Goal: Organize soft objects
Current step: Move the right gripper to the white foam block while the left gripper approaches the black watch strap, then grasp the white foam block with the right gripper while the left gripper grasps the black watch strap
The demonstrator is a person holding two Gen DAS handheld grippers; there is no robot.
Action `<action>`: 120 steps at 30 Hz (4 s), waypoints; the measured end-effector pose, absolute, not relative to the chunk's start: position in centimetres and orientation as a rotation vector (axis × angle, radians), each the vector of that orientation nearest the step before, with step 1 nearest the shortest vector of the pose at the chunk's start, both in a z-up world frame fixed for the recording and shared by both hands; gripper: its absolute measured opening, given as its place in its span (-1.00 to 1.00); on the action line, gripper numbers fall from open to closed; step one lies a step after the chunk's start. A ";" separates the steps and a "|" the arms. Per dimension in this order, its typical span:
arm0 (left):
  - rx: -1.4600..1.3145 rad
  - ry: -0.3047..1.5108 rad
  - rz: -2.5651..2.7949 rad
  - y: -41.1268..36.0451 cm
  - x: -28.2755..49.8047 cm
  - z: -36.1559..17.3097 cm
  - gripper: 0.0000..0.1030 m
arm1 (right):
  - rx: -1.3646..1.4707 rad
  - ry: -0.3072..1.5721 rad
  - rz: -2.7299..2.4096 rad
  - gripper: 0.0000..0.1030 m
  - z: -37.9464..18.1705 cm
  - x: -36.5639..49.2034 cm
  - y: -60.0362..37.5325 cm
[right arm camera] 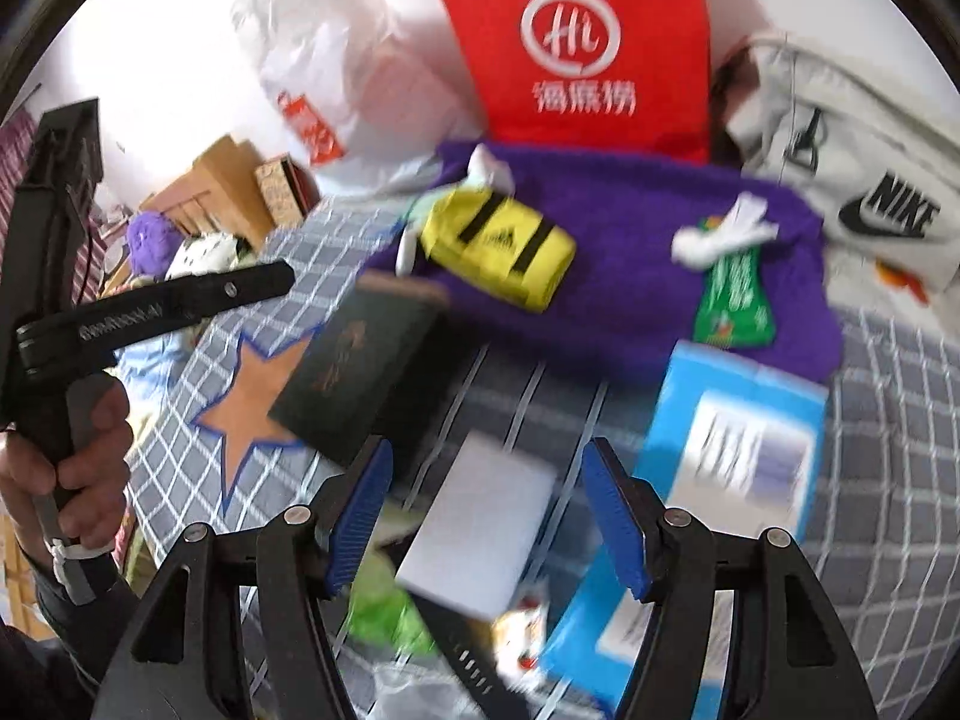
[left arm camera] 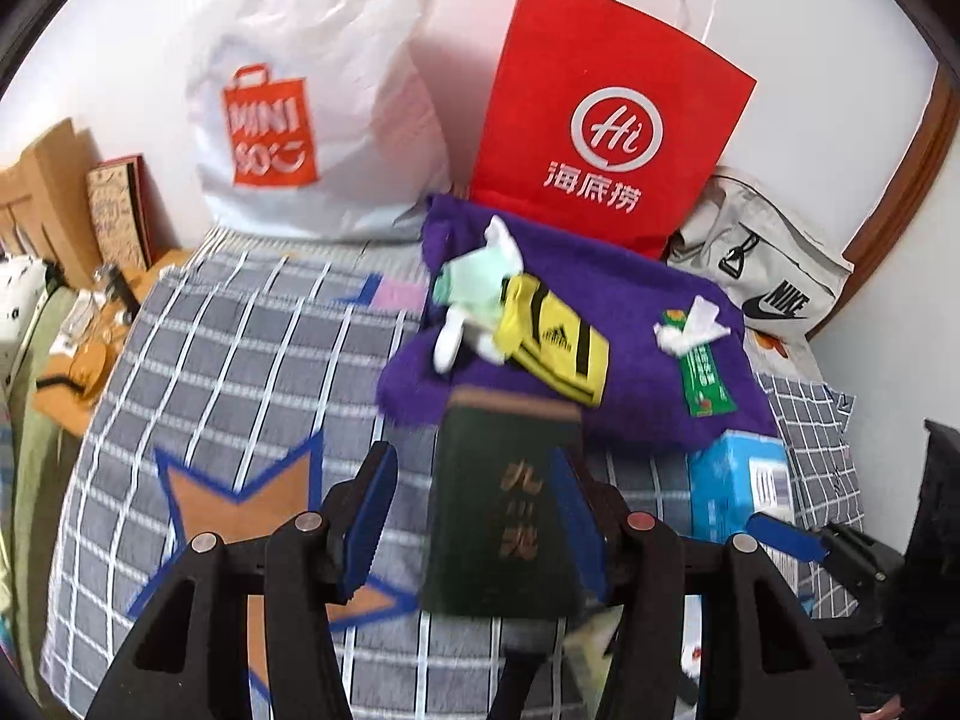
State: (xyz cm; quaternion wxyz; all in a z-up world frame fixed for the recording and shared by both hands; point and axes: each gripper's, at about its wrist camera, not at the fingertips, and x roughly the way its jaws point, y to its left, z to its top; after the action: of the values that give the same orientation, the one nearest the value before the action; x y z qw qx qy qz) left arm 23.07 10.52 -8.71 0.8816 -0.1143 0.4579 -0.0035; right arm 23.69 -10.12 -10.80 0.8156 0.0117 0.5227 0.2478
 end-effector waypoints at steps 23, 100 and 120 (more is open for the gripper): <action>-0.327 0.991 -0.001 13.1 17.5 -12.9 -0.01 | -0.058 1.131 0.461 -0.22 -13.7 20.7 -8.2; 0.062 1.053 -0.087 3.0 13.0 -18.4 -0.57 | -0.098 1.139 0.170 0.46 -17.4 11.3 -19.6; 0.037 1.052 -0.094 3.3 13.1 -18.4 -0.59 | -0.085 1.102 0.170 0.05 -17.3 11.6 -19.0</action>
State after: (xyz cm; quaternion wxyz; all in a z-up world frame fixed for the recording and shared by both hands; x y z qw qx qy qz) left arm 13.14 3.32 -18.41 0.8635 0.0177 0.5021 -0.0450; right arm 11.63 -18.97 -17.32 0.8478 -0.0405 0.5226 0.0808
